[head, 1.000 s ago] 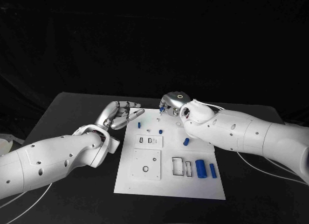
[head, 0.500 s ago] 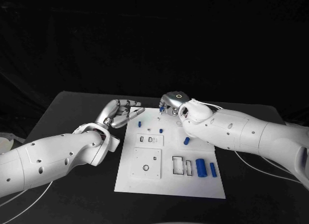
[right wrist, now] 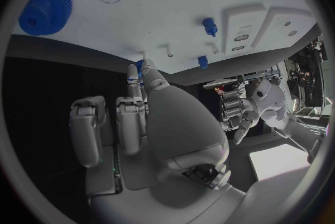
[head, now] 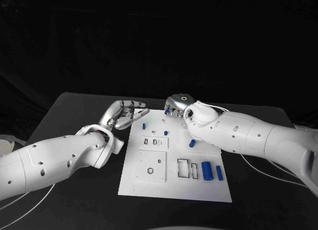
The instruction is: Assemble the parts on the task board
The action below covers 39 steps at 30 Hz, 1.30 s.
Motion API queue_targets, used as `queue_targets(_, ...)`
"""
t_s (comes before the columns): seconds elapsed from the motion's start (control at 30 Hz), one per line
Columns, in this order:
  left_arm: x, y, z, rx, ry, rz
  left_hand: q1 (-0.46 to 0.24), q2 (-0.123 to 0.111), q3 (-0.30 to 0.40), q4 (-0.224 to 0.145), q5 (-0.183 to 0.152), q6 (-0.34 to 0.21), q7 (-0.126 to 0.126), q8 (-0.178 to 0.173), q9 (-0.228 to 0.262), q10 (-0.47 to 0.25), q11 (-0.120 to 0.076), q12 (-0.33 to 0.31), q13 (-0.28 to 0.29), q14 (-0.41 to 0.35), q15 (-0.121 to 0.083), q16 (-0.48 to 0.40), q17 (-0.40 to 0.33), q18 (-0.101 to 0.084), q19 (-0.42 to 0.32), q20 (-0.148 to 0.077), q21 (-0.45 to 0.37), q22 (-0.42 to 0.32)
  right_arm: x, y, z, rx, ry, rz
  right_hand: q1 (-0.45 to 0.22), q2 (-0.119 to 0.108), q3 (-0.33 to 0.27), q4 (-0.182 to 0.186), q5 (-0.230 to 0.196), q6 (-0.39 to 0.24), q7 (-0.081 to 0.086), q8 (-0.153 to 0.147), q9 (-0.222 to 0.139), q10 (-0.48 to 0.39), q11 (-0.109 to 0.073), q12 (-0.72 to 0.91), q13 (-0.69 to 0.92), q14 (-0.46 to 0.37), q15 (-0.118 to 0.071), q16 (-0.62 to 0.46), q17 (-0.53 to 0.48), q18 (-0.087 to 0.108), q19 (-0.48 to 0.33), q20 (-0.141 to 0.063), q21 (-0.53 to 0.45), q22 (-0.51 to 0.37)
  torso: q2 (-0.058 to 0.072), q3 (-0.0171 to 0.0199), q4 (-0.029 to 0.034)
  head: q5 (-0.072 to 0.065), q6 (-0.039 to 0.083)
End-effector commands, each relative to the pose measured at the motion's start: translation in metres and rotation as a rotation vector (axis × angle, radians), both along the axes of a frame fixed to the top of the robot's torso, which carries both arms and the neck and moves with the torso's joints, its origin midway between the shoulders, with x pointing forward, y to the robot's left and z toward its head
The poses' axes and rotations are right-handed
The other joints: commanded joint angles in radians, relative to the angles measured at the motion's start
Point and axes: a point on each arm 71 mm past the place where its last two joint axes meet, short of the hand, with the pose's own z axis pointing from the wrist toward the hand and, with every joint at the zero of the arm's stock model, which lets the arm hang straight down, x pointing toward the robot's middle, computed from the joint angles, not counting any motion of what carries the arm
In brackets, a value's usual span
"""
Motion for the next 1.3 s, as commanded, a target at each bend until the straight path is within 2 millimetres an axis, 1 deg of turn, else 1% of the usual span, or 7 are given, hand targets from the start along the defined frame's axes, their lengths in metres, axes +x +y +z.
queue_targets(0.03, 0.0002, -0.0022, 0.002, -0.002, -0.013, -0.015, 0.007, 0.007, -0.005, -0.003, -0.003, 0.008, 0.0, -0.003, -0.001, 0.104, -0.005, 0.002, 0.263, 0.106, -0.004, 0.003, 0.263, -0.007, 0.103, 0.006, 0.002, 0.263, -0.0003, 0.0016, -0.0012, -0.022, 0.006, 0.011, 0.01, 0.0, 0.007, -0.001, 0.004, 0.007, -0.003, 0.003, 0.001, -0.009, -0.001, -0.005, -0.001, 0.106, 0.007, 0.004, 0.263, -0.007, 0.105, 0.002, 0.004, 0.263, -0.001, -0.0006, 0.0004, -0.003, -0.002)
queue_targets(0.1, 0.0002, -0.0021, 0.002, -0.002, -0.013, -0.015, 0.007, 0.007, -0.005, -0.003, -0.003, 0.008, 0.0, -0.003, -0.001, 0.104, -0.005, 0.002, 0.263, 0.106, -0.004, 0.003, 0.263, -0.007, 0.103, 0.006, 0.002, 0.263, -0.0002, 0.0017, -0.0012, -0.02, 0.006, 0.012, 0.009, -0.001, 0.008, 0.0, 0.004, 0.006, -0.003, 0.001, 0.001, -0.011, 0.0, -0.005, -0.001, 0.106, 0.008, 0.004, 0.263, -0.007, 0.105, 0.002, 0.004, 0.263, -0.001, -0.0003, 0.0009, -0.003, -0.002)
queue_targets(0.23, 0.0, -0.0015, 0.002, -0.002, -0.014, -0.013, 0.007, 0.007, -0.005, -0.003, -0.003, 0.008, 0.0, -0.003, -0.001, 0.104, -0.005, 0.002, 0.263, 0.106, -0.004, 0.003, 0.263, -0.007, 0.103, 0.006, 0.002, 0.263, 0.0, 0.0024, -0.0011, -0.017, 0.005, 0.013, 0.009, -0.001, 0.008, 0.0, 0.004, 0.006, -0.003, 0.001, 0.001, -0.011, 0.0, -0.005, -0.001, 0.106, 0.008, 0.004, 0.263, -0.007, 0.105, 0.002, 0.004, 0.263, -0.001, -0.0004, -0.0006, -0.002, -0.002)
queue_targets(0.37, -0.0001, -0.0014, 0.0021, -0.002, -0.014, -0.013, 0.008, 0.007, -0.006, -0.002, -0.003, 0.008, 0.0, -0.004, -0.001, 0.104, -0.005, 0.002, 0.263, 0.106, -0.004, 0.003, 0.263, -0.007, 0.103, 0.006, 0.002, 0.263, -0.0005, 0.0038, -0.0011, -0.016, 0.006, 0.016, 0.008, -0.001, 0.008, 0.002, 0.004, 0.005, -0.003, 0.0, 0.0, -0.013, 0.0, -0.005, -0.001, 0.106, 0.008, 0.004, 0.263, -0.007, 0.105, 0.003, 0.004, 0.263, -0.002, -0.0001, 0.0006, -0.002, -0.004)
queue_targets(0.5, -0.0002, -0.0014, 0.0021, -0.002, -0.014, -0.013, 0.008, 0.007, -0.006, -0.002, -0.003, 0.008, 0.0, -0.004, -0.001, 0.104, -0.005, 0.002, 0.263, 0.106, -0.004, 0.003, 0.263, -0.007, 0.103, 0.006, 0.002, 0.263, -0.0009, 0.0053, -0.0013, -0.016, 0.009, 0.019, 0.008, -0.001, 0.008, 0.002, 0.004, 0.005, -0.002, 0.0, 0.0, -0.013, 0.0, -0.005, -0.001, 0.106, 0.008, 0.004, 0.263, -0.007, 0.105, 0.003, 0.004, 0.263, -0.003, 0.0003, 0.0003, -0.001, -0.005)
queue_targets(1.03, -0.0006, -0.0012, 0.0022, -0.002, -0.014, -0.013, 0.008, 0.007, -0.006, -0.002, -0.003, 0.008, 0.0, -0.004, -0.001, 0.104, -0.005, 0.002, 0.263, 0.106, -0.004, 0.003, 0.263, -0.007, 0.103, 0.006, 0.002, 0.263, 0.0003, 0.0064, -0.0034, -0.029, 0.023, 0.011, 0.007, -0.004, 0.012, 0.007, 0.004, -0.002, -0.003, -0.007, -0.002, -0.022, 0.002, -0.005, -0.001, 0.106, 0.009, 0.004, 0.263, -0.007, 0.105, 0.004, 0.004, 0.263, -0.004, -0.0005, -0.0004, 0.001, -0.007)
queue_targets(1.3, -0.0005, -0.0014, 0.0022, -0.002, -0.014, -0.013, 0.008, 0.007, -0.006, -0.002, -0.003, 0.008, 0.0, -0.004, -0.001, 0.104, -0.005, 0.002, 0.263, 0.106, -0.004, 0.003, 0.263, -0.007, 0.103, 0.006, 0.002, 0.263, 0.0001, 0.0059, -0.0041, -0.032, 0.027, 0.007, 0.007, -0.004, 0.012, 0.007, 0.004, -0.002, -0.003, -0.007, -0.002, -0.022, 0.002, -0.005, -0.001, 0.106, 0.009, 0.004, 0.263, -0.007, 0.105, 0.004, 0.004, 0.263, -0.004, 0.0, -0.0001, 0.002, -0.008)
